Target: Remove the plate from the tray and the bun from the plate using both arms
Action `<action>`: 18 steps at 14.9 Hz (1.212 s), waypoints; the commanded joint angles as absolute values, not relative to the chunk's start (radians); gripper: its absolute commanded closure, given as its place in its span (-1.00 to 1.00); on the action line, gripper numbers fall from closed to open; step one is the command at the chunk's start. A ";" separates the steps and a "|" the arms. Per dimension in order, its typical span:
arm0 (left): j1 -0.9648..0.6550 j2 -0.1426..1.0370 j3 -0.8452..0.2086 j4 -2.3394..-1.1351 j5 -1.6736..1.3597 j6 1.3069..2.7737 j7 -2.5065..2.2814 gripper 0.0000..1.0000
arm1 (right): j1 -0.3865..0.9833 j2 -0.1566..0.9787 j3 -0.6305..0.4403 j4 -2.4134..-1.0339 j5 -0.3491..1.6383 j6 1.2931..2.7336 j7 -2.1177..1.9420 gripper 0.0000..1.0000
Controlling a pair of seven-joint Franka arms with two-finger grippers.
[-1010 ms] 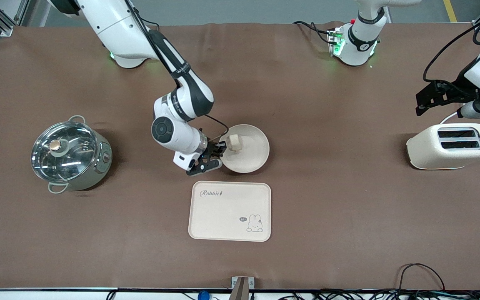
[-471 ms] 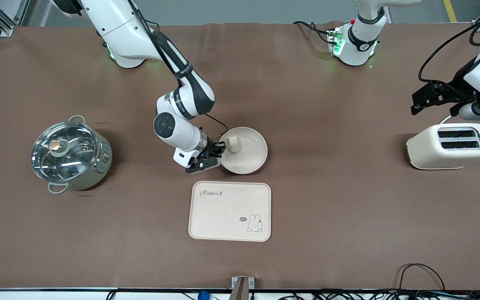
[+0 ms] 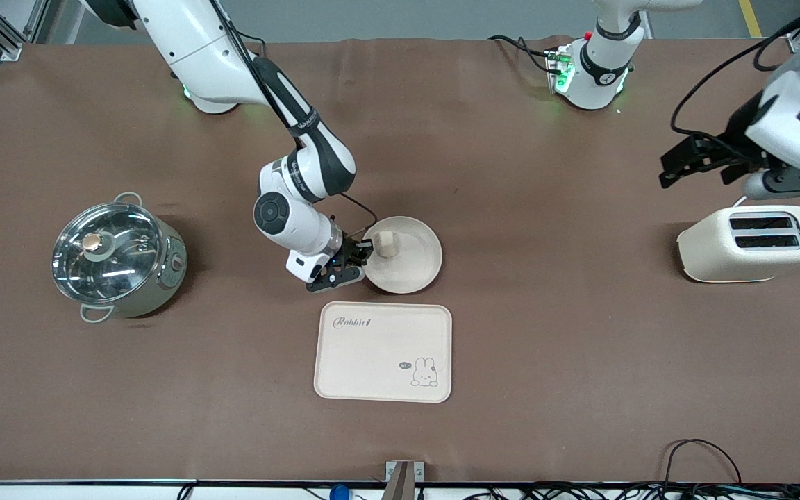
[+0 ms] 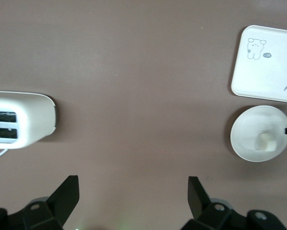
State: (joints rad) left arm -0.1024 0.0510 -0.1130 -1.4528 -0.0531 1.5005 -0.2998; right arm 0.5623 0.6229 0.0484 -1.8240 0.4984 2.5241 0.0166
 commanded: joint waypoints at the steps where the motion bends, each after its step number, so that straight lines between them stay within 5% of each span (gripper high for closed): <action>1: -0.100 0.038 -0.153 -1.448 -0.061 1.485 -0.369 -1.00 | 0.549 0.634 0.055 -1.792 0.526 2.520 0.005 0.16; 2: -0.100 0.040 -0.176 -1.448 -0.061 1.485 -0.417 -1.00 | 0.537 0.632 0.055 -1.787 0.526 2.501 0.005 -0.17; 3: -0.101 0.040 -0.199 -1.447 -0.060 1.488 -0.467 -1.00 | 0.532 0.629 0.054 -1.781 0.525 2.468 0.002 -0.95; 9: -0.130 0.115 -0.336 -1.451 -0.074 1.595 -0.613 -1.00 | 0.460 0.459 -0.001 -1.769 0.493 2.287 0.003 -1.00; 18: -0.448 0.558 -0.361 -1.447 0.171 2.069 -1.159 -1.00 | 0.457 0.233 -0.299 -1.766 0.240 2.034 -0.006 -1.00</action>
State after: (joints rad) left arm -0.3936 0.4595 -0.3594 -1.4816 0.0936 2.0191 -1.0838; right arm 0.4531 0.3224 -0.2582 -1.7261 0.2880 2.0802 -0.0021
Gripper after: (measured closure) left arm 0.000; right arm 0.000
